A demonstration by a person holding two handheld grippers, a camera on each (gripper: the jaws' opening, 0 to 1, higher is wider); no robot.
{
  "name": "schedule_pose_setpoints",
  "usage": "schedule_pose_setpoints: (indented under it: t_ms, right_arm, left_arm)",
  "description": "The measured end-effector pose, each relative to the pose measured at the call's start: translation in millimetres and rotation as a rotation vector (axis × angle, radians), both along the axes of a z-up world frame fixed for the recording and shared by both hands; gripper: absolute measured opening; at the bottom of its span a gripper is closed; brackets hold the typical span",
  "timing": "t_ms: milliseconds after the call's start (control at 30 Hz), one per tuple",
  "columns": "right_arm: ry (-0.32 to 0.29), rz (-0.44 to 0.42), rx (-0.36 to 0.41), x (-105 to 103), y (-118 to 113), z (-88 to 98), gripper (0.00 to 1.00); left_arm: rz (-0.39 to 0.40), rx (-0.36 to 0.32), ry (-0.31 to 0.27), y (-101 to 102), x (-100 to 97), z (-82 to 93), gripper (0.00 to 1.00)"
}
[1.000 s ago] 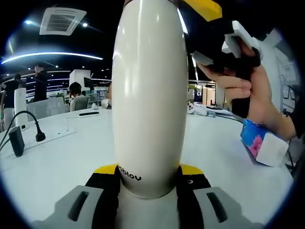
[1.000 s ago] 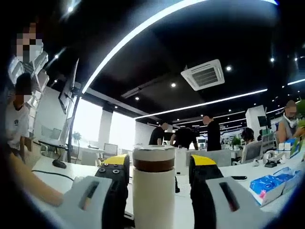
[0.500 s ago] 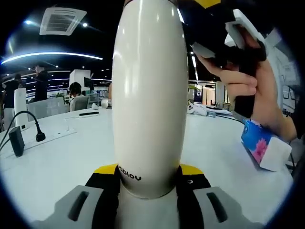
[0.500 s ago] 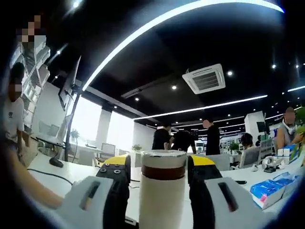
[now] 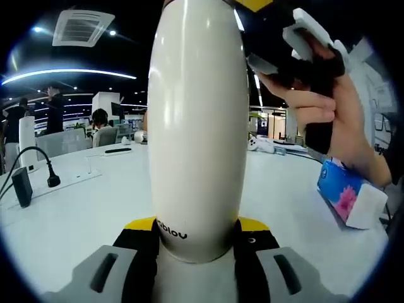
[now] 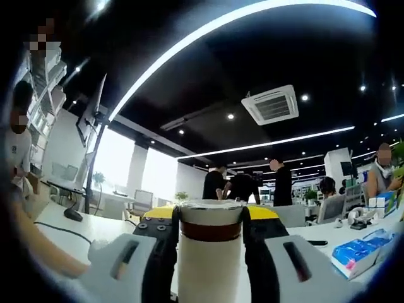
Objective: Grasp the water cup twist off the cup lid place the cup lid on the table
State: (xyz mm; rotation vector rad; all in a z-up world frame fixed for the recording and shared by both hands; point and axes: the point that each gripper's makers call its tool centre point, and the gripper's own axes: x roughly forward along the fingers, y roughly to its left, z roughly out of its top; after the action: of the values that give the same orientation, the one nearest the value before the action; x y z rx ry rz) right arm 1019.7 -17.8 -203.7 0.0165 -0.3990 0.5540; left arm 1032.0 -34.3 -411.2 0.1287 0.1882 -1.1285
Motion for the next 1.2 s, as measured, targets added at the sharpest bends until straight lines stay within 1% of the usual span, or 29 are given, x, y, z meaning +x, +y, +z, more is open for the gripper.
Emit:
schedule_pose_setpoints:
  t_ms: [233, 467, 700, 900, 1067, 1200]
  right_arm:
    - [0.004, 0.089, 0.014, 0.3, 0.7, 0.3, 0.43]
    - [0.025, 0.219, 0.068, -0.8, 0.2, 0.6, 0.43]
    - [0.023, 0.296, 0.084, -1.9, 0.8, 0.3, 0.43]
    - [0.040, 0.391, 0.138, 0.3, -1.1, 0.6, 0.43]
    - [0.030, 0.442, 0.130, 0.4, -0.8, 0.6, 0.43]
    - [0.010, 0.504, 0.111, -0.1, 1.0, 0.2, 0.43]
  left_arm:
    - [-0.001, 0.000, 0.000, 0.2, 0.3, -0.1, 0.48]
    - [-0.002, 0.000, 0.000, 0.3, 0.3, -0.1, 0.48]
    - [-0.003, 0.000, 0.000, 0.4, 0.9, -0.4, 0.48]
    - [-0.004, 0.000, 0.000, 0.3, 1.1, -0.5, 0.48]
    - [-0.005, -0.001, 0.000, 0.1, 1.4, -0.6, 0.48]
    - [-0.007, -0.001, 0.000, -0.1, 1.6, -0.8, 0.48]
